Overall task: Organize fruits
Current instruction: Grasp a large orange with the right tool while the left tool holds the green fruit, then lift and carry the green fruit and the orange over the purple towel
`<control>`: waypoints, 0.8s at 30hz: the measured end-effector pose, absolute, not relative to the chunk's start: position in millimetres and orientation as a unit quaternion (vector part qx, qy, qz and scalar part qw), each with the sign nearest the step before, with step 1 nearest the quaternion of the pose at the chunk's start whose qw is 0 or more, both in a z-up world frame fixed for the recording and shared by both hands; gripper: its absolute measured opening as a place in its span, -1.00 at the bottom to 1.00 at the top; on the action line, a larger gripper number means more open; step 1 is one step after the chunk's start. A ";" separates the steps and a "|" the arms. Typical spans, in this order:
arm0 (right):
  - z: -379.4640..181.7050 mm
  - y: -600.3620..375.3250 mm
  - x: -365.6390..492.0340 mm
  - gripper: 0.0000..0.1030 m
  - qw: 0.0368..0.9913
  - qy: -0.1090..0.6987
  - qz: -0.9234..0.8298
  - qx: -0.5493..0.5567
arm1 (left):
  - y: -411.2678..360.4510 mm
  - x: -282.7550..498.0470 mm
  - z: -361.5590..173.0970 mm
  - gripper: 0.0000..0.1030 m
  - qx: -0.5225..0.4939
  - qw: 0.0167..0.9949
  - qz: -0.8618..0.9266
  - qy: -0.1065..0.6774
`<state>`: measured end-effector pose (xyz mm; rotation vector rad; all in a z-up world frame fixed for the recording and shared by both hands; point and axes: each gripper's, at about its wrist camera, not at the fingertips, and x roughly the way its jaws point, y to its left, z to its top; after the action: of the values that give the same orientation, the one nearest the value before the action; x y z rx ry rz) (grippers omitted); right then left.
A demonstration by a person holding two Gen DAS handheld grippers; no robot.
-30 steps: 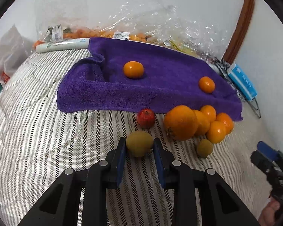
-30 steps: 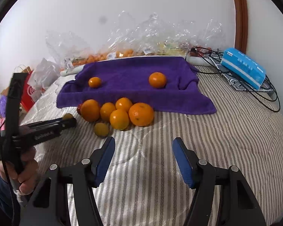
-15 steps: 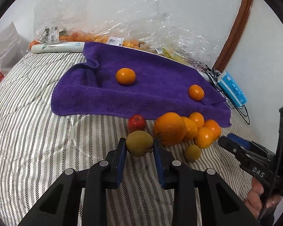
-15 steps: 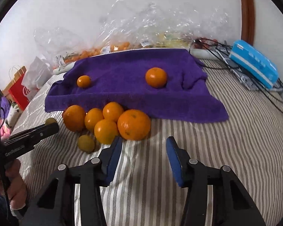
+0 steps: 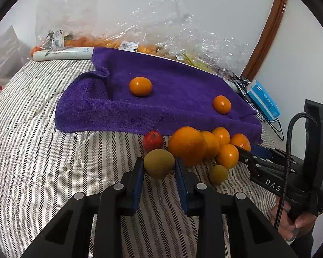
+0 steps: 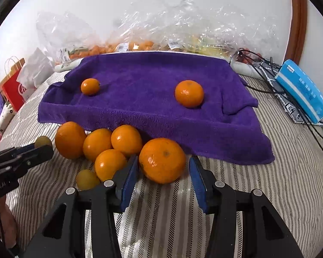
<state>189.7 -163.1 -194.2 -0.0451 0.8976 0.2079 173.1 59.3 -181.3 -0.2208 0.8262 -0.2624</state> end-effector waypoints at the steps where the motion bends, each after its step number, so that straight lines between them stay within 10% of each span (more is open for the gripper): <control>1: -195.0 -163.8 190.1 -0.15 0.894 0.436 0.102 -0.019 | 60.1 173.4 -181.7 -0.47 -0.108 0.901 -0.126 0.401; 24: -186.3 -199.9 122.0 -0.16 0.906 0.415 0.086 0.016 | 60.4 167.9 -177.2 -0.47 -0.108 0.908 -0.124 0.386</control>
<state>122.0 -199.9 -186.3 0.0323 0.8574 0.1768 167.9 60.4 -177.2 -0.2220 0.7972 -0.2558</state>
